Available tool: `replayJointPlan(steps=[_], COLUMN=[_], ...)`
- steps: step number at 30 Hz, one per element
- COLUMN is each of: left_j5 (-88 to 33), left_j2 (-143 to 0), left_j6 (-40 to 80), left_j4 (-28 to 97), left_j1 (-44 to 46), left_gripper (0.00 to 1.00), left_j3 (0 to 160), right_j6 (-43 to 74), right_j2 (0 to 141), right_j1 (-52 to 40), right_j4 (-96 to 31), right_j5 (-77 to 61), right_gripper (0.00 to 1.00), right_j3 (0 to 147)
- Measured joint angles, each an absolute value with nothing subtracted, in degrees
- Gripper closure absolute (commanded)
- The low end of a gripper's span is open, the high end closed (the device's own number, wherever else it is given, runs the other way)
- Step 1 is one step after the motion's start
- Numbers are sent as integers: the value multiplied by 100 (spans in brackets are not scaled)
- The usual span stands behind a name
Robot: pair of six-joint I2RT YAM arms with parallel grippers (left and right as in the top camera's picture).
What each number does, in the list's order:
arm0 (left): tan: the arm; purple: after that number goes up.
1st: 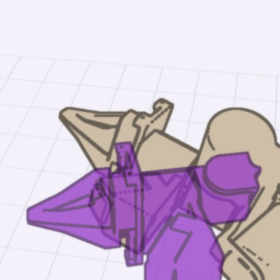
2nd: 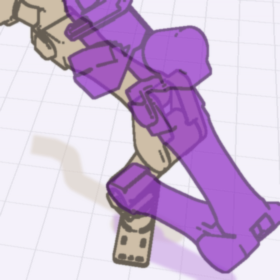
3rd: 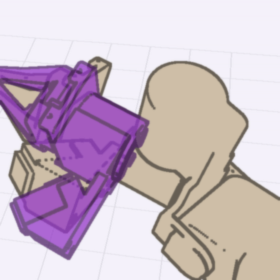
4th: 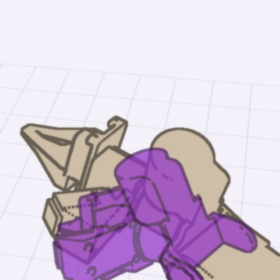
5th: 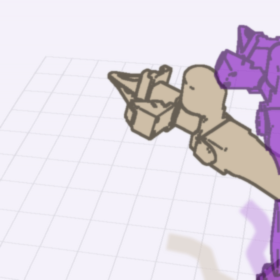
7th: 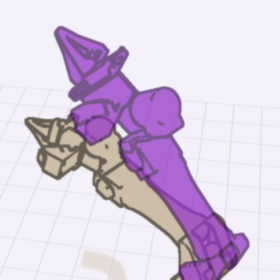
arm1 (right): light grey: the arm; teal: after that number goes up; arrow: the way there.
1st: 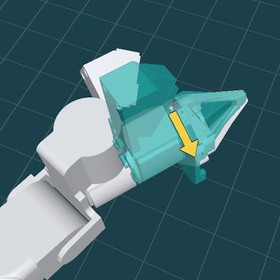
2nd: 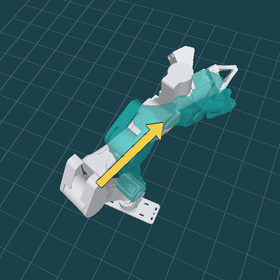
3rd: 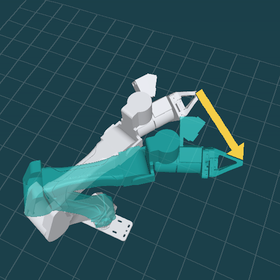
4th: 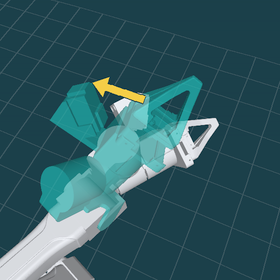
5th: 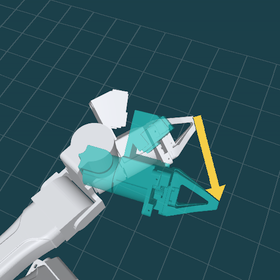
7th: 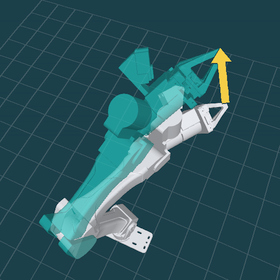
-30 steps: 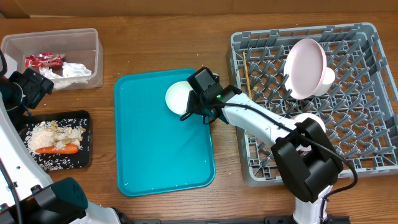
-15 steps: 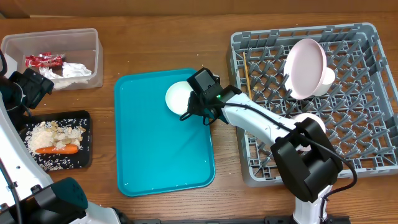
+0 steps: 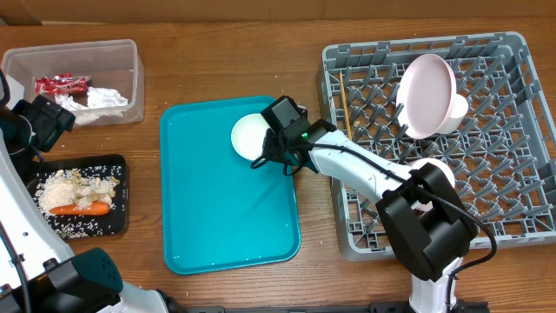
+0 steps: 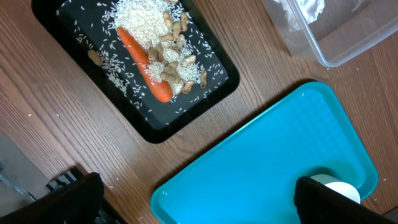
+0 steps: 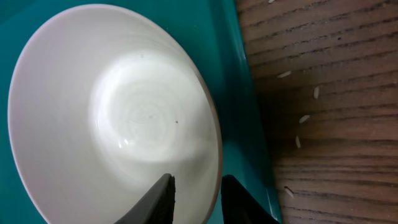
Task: Sort waste into correct bins and load items into the dishwasher rack
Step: 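Grasp the white bowl rim with the right gripper and lift it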
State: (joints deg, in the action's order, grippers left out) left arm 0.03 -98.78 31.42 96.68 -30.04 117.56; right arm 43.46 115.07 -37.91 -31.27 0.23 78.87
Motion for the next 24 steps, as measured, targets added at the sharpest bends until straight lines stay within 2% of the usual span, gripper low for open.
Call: replayJointPlan(steps=[7, 9, 17, 19, 24], left_j5=[3, 5, 5, 3, 5], left_j2=[-9878, -9878, -9878, -9878, -9878], left_j6=[3142, 3142, 3142, 3142, 3142], left_j4=[9668, 9668, 9668, 9668, 9668], left_j1=[-3004, -3004, -3004, -3004, -3004], left_gripper=[0, 0, 0, 0, 0], left_j3=[11756, 11756, 11756, 11756, 11756], right_j6=[4351, 4346, 4375, 4366, 4372], right_j2=[11507, 11507, 11507, 11507, 11509], right_j1=[-3791, -3791, -3791, -3791, -3791], right_j4=[-3122, -3120, -3109, -3111, -3417], right_j5=[14, 16, -3, -3, -16], right_gripper=[80, 84, 91, 96, 96], right_j3=[7887, 7887, 7887, 7887, 7979])
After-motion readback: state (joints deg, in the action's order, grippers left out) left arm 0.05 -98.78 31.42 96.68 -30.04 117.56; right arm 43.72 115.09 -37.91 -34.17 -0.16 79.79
